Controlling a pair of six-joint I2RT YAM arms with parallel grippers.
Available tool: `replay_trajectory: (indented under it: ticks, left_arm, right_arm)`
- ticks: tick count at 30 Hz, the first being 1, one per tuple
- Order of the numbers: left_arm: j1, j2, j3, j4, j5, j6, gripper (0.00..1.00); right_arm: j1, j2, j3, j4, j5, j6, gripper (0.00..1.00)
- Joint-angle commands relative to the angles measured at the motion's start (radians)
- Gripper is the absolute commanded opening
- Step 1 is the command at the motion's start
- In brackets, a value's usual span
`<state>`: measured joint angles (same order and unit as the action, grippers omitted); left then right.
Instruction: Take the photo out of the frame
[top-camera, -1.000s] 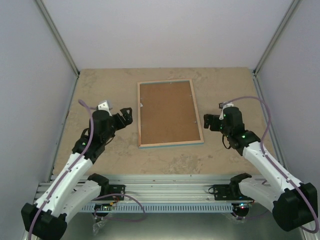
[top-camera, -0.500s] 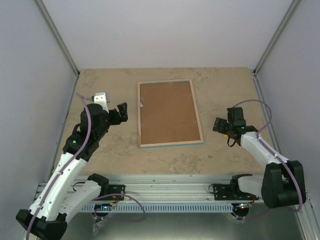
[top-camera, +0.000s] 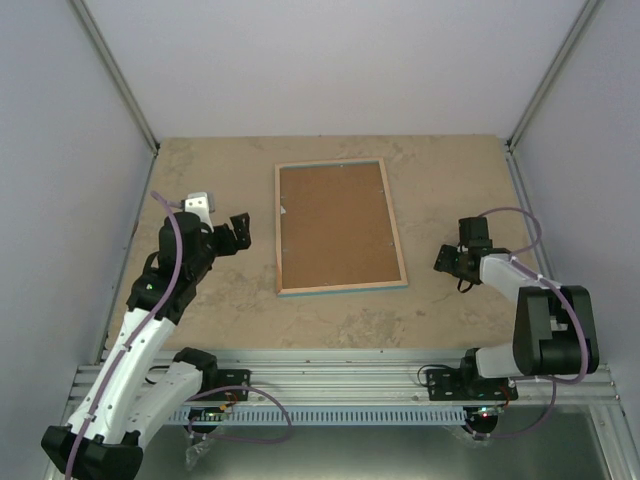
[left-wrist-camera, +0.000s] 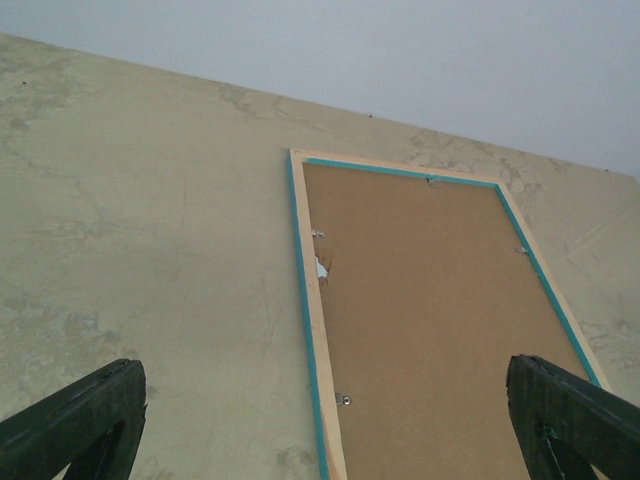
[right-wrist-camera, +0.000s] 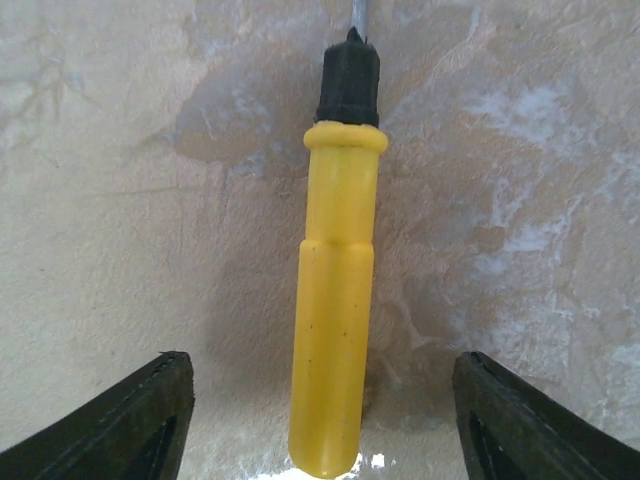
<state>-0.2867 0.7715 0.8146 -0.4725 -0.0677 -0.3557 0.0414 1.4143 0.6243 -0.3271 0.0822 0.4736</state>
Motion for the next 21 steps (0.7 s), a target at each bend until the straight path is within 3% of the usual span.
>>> replay_trajectory:
  ticks: [1,5,12,18,21]
  left_arm:
    - [0.013,-0.015,-0.003,0.017,0.035,0.026,1.0]
    - [0.014,-0.021,-0.006,0.017,0.055,0.032,1.0]
    - [0.015,-0.007,-0.002,0.013,0.067,0.027,1.0]
    - [0.017,0.031,0.024,0.017,0.099,-0.004,1.0]
    - [0.018,0.037,0.037,0.027,0.115,-0.017,1.0]
  right_arm:
    - [-0.008,0.047,0.014,0.008,-0.003,0.01,0.69]
    - [-0.008,0.073,0.021,0.004,-0.009,0.009,0.57]
    - [-0.007,0.044,0.02,-0.013,0.007,0.01,0.22]
    - [0.03,-0.04,0.043,-0.033,0.004,-0.005,0.06]
    - [0.075,-0.089,0.071,-0.042,0.0,-0.03,0.02]
